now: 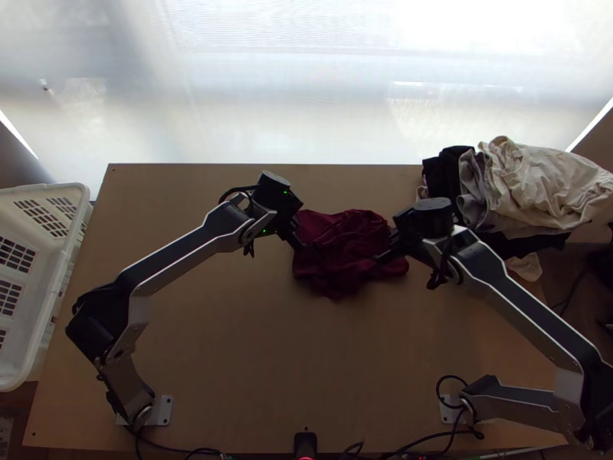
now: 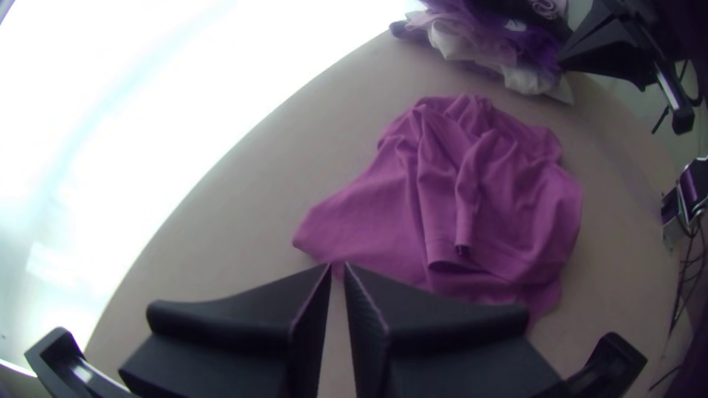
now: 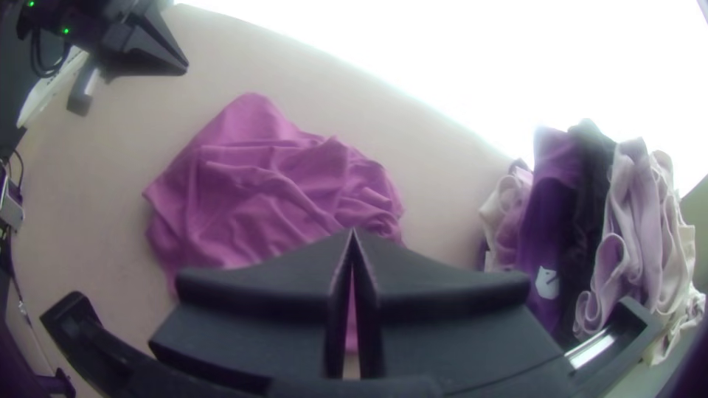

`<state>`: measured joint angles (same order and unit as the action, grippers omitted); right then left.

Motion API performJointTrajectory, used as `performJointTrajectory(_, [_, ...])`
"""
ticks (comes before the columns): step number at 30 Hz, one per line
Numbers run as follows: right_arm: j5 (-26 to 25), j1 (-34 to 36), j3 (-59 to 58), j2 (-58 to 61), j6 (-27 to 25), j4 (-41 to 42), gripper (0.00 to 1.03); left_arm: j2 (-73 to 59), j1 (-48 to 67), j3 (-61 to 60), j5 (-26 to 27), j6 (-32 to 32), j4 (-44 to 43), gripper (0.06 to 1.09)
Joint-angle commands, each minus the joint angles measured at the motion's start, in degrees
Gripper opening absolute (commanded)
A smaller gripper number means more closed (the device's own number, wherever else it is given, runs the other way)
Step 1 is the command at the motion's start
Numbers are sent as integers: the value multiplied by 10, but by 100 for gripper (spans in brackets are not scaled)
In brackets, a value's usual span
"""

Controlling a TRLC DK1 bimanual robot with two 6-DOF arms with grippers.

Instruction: Fold the t-shirt

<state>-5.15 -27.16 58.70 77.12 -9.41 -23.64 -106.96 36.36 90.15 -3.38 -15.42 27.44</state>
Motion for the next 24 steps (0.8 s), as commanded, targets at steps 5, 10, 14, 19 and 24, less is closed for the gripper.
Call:
performJointTrajectory(5, [-7,-85,5,61,11,69,3,-62,-39,-9,199,184,49,13])
performJointTrajectory(10, [0,-100,8,81,25,104,3,-100,-54,11,221,192,57,11])
performJointTrajectory(14, [-1,-121,-10,92,11,141,3,-145,-67,56,246,202,76,10])
performJointTrajectory(19, [-2,-160,-36,111,-29,167,3,-191,-66,108,249,213,102,10])
performJointTrajectory(24, [-2,-165,-60,140,-49,179,3,-197,-58,124,247,217,105,10])
